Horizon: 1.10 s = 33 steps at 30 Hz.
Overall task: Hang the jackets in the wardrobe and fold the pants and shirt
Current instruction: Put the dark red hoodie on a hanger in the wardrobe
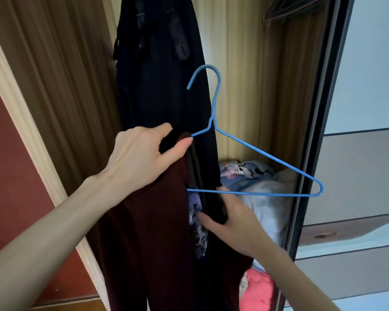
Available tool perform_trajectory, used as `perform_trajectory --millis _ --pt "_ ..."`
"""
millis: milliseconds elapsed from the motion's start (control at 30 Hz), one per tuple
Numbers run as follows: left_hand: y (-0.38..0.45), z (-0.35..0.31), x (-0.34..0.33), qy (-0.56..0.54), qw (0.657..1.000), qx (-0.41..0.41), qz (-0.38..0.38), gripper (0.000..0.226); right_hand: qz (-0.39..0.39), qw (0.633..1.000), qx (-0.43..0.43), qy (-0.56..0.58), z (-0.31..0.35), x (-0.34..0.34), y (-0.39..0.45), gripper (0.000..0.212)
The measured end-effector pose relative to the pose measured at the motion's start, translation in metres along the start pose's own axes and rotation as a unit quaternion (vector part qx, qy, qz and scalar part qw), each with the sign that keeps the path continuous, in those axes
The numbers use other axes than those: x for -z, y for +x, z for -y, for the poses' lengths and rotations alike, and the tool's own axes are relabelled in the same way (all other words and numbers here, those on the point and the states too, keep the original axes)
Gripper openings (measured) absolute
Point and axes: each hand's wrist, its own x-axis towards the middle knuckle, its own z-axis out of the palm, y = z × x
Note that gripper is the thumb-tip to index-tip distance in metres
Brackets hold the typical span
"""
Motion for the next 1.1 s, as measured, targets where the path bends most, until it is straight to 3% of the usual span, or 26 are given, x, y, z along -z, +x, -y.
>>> perform_trajectory --millis 100,267,400,533,667,733,867,1100 --pt "-0.013 0.005 0.009 -0.002 1.0 0.023 0.0 0.06 -0.046 0.993 -0.019 -0.106 0.013 -0.024 -0.004 0.062" --pt "-0.037 0.022 0.022 0.003 0.998 0.062 0.011 0.067 0.006 0.969 -0.115 -0.217 -0.018 -0.037 -0.009 0.071" --pt "-0.056 0.032 0.027 0.013 0.998 0.063 0.025 0.065 -0.01 0.977 -0.144 -0.156 -0.035 -0.02 0.0 0.047" --pt "-0.084 0.046 0.034 0.024 0.998 0.023 0.057 0.058 -0.087 0.984 -0.113 -0.106 -0.048 0.025 0.01 0.029" --pt "-0.113 0.053 0.031 0.024 0.994 -0.031 0.099 0.052 -0.084 0.986 -0.077 -0.119 -0.037 0.083 0.026 0.027" --pt "-0.121 0.053 0.029 0.016 0.994 -0.045 0.103 0.044 -0.082 0.98 -0.051 -0.175 -0.021 0.103 0.033 0.027" --pt "-0.123 0.047 0.023 0.032 0.995 -0.026 0.091 0.043 -0.105 0.932 0.008 -0.348 0.016 0.123 0.035 0.031" --pt "-0.102 -0.012 0.009 0.025 0.999 -0.01 0.028 0.039 -0.08 0.903 0.126 -0.403 0.087 0.119 0.029 0.04"
